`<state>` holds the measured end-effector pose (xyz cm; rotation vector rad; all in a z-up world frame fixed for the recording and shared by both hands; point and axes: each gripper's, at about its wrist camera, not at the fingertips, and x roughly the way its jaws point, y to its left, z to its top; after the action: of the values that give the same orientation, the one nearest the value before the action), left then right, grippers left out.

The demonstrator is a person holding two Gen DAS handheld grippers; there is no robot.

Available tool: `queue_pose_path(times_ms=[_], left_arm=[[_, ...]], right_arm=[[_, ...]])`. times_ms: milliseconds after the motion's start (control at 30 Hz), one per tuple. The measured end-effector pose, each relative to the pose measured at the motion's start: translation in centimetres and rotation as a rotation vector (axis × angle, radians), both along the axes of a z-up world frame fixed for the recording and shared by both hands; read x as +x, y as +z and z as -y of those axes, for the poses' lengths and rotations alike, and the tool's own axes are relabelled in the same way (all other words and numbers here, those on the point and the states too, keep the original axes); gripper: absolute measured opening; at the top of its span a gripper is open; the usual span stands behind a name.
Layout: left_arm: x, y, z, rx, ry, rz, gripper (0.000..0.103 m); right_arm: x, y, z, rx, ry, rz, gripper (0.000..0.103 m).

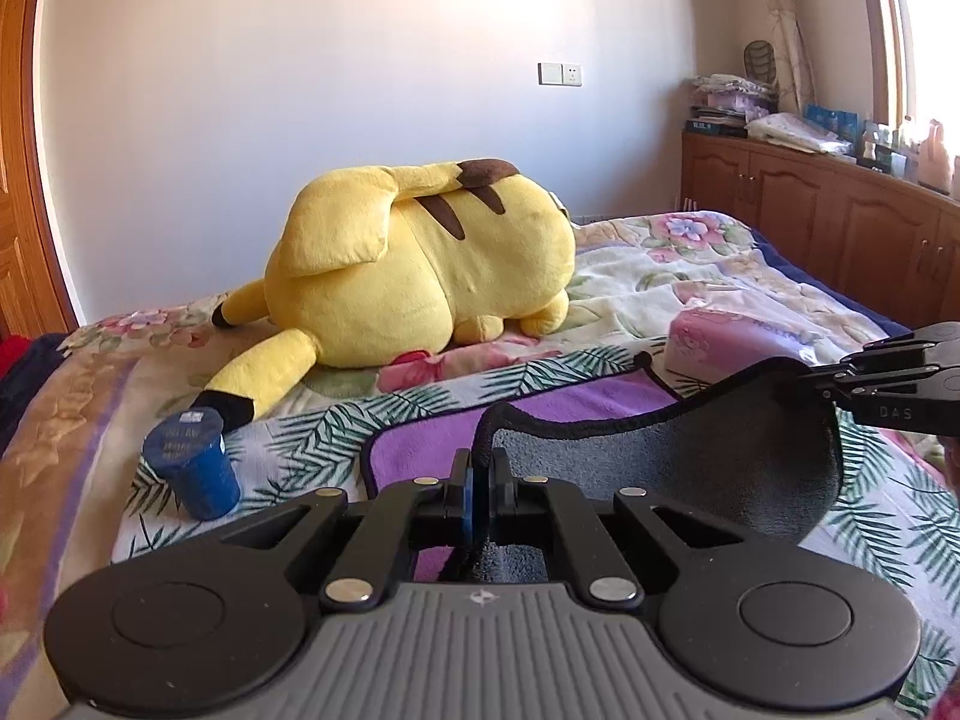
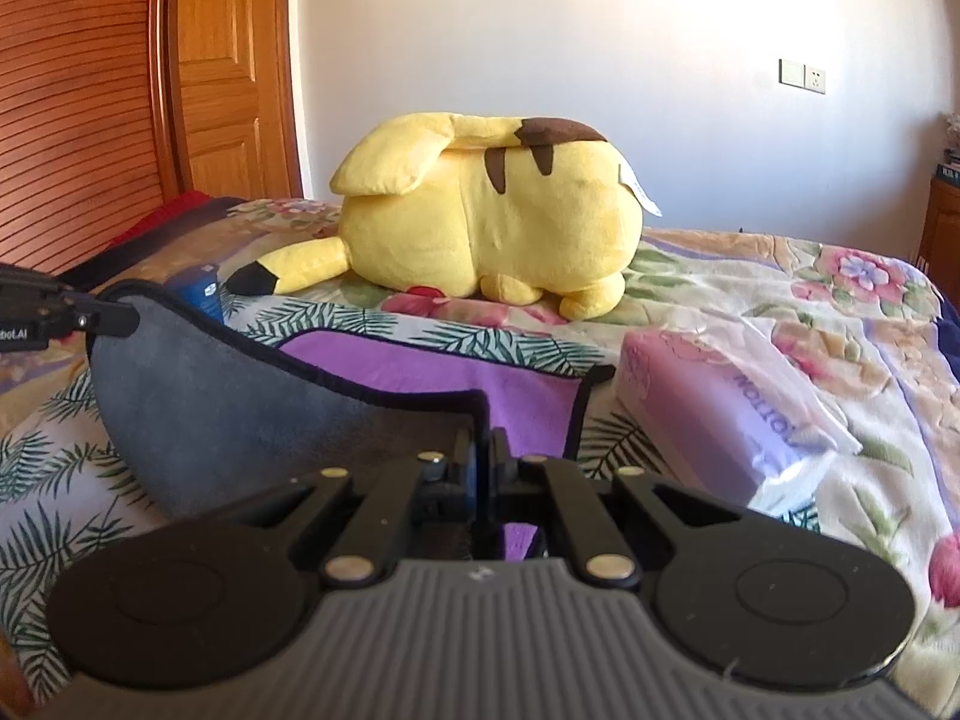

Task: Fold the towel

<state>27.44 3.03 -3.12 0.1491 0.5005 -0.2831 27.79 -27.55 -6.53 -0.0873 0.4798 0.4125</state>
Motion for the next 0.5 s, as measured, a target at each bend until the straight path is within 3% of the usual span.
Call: queue_pose_path(times_ms=[500], left_arm=[[4.5,-0.5,-0.2,0.027,0.026,0.018,0.0]], right_arm=[[3.1,0.3,-0.3,-0.022,0.006,0.041,0.004]])
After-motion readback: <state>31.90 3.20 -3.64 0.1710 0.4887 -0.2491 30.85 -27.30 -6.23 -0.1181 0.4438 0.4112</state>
